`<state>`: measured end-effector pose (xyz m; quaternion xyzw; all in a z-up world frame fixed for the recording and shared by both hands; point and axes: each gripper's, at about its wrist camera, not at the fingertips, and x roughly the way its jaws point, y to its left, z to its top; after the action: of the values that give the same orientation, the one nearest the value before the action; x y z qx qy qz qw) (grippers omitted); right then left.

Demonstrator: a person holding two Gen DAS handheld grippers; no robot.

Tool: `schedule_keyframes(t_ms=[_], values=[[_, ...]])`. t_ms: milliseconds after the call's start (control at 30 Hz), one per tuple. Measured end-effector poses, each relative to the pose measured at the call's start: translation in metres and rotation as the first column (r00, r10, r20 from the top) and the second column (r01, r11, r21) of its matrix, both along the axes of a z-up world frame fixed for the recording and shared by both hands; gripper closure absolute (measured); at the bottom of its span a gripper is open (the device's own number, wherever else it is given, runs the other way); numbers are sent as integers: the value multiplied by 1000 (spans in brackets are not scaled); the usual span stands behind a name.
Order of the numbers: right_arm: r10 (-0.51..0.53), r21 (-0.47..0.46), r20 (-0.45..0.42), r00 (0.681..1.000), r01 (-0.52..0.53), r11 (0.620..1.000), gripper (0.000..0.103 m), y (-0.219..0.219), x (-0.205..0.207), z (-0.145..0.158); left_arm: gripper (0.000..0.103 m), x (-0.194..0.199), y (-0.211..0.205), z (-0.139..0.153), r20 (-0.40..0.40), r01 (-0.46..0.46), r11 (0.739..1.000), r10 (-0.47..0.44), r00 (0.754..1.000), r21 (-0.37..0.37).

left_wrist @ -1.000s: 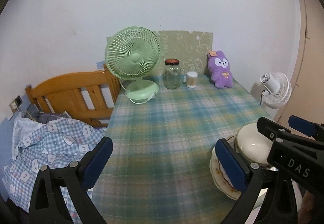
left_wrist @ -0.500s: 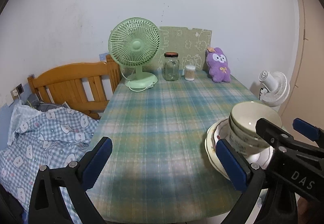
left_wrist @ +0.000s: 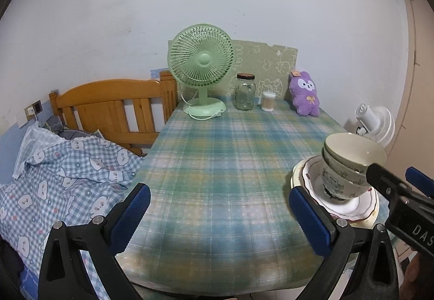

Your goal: Organize plates and bowls

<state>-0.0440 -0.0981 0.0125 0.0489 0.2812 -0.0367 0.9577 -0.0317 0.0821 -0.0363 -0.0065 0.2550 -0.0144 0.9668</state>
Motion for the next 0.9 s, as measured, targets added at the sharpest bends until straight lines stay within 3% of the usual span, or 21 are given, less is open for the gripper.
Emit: schedule_keyframes(t_ms=[900], values=[[-21, -15, -12, 1000, 21, 1000, 7, 4, -2, 5, 0, 3, 5, 7, -14, 20, 1000, -21, 1000, -9]])
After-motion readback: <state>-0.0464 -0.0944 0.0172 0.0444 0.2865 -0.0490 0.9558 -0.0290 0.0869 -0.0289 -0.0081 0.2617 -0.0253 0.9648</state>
